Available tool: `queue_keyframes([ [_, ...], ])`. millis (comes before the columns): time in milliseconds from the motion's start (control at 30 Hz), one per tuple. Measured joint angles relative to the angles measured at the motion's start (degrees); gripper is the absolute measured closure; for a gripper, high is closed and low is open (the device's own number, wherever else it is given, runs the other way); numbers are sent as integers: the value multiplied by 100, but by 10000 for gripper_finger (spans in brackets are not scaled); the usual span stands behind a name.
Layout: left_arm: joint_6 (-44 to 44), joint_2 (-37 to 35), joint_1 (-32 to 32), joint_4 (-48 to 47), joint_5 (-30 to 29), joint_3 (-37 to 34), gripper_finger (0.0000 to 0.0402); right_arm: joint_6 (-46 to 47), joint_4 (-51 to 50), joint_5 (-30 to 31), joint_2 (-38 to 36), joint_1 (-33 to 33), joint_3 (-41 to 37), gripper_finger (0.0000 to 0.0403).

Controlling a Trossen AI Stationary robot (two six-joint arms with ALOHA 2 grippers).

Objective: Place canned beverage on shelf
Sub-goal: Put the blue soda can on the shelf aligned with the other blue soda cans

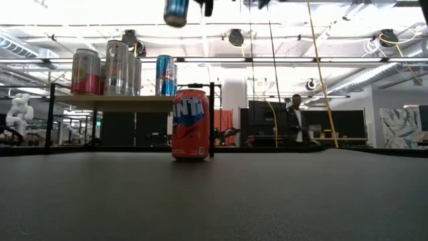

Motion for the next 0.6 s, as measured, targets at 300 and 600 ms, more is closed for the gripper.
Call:
queue_keyframes([
  [300, -709, 81, 0, -625, 215, 0, 81, -221, 693, -75, 709, -233, 0, 195],
  [600, -706, 94, 0, -701, 258, -2, 81, -1239, 865, -48, 1100, -257, 0, 195],
])
